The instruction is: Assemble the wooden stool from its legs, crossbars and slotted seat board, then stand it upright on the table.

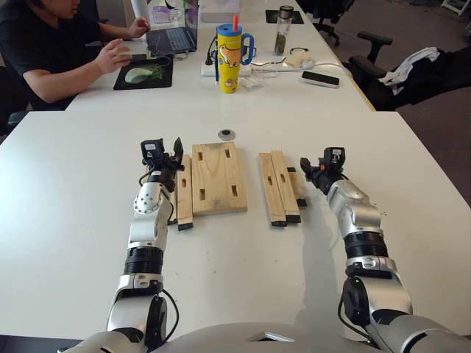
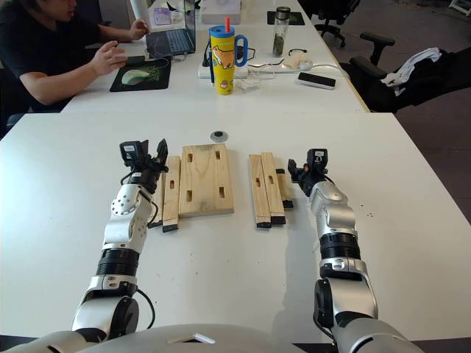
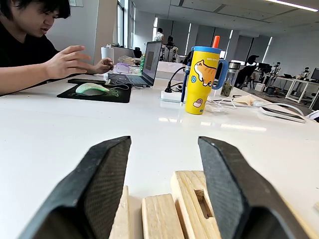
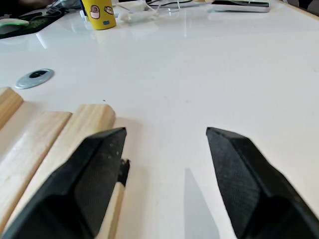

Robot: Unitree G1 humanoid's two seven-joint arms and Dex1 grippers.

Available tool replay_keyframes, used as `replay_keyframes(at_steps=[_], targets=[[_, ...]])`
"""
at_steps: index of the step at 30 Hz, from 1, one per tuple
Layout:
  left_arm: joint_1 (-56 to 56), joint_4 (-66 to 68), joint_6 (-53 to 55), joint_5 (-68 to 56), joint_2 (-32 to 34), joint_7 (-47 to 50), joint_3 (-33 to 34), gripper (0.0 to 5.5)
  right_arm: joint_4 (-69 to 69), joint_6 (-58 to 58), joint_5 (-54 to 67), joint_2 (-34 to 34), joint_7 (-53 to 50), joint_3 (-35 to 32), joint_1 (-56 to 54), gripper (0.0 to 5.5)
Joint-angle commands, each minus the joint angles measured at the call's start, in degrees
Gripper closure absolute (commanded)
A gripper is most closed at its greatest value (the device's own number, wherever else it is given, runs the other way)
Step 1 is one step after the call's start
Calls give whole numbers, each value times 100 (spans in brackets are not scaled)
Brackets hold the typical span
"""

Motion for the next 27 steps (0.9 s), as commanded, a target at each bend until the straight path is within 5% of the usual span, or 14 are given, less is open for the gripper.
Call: replay_keyframes(at_steps=[1, 23, 27], targets=[[71, -84, 80, -30, 66, 29, 81, 301, -696, 696, 217, -89, 315, 159, 307, 250], [133, -116, 138, -61, 67, 65, 197, 301, -1065, 2235, -149, -389, 594, 1137, 514, 250], [59, -76, 148, -57, 75, 60, 193, 301, -996, 2603, -149, -368, 409, 1006, 389, 314]])
